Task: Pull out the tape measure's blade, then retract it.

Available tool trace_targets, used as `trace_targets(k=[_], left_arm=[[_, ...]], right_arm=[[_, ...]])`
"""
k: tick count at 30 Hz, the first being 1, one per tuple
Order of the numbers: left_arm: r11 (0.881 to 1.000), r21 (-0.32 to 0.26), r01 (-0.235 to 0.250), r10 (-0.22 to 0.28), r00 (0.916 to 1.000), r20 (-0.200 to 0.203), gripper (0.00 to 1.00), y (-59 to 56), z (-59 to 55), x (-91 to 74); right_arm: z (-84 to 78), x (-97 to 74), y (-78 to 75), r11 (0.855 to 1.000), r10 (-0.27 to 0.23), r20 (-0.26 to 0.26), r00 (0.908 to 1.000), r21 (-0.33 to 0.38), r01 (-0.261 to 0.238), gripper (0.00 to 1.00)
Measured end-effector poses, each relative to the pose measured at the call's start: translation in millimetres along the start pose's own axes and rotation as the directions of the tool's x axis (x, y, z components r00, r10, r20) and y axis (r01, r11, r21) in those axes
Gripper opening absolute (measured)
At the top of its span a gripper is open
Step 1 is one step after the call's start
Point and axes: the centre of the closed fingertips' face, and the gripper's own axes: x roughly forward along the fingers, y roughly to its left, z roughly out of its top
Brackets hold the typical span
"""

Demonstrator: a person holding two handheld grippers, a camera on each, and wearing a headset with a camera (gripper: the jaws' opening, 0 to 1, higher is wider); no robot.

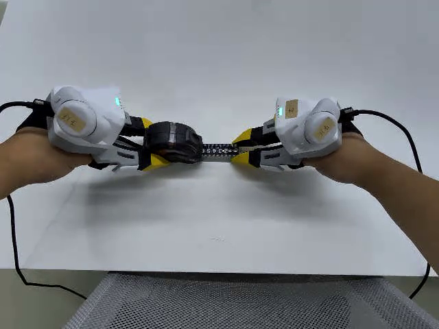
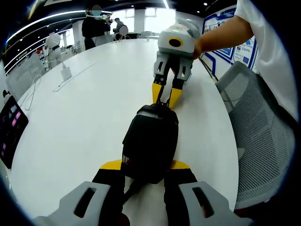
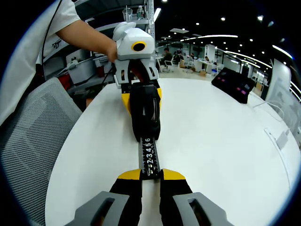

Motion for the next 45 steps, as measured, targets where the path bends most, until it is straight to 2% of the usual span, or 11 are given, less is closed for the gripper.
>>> trace_targets(k=[20,45], left_arm=[[1.0,0.003,-0.001,0.001,1.0,-0.005,0.26,0.0,0.3,-0.1],[1.0,0.006,0.0,0.0,1.0,-0.009,0.26,-0.4,0.4,-0.2]], right_arm=[[-19.2,-24.0,-3.1,1.0,-0.023,-0.019,0.9996,0.005,0.023,0.1],[-39.1,-46.1,-6.9,0.999,-0.037,-0.059,0.9976,0.009,0.038,0.09]])
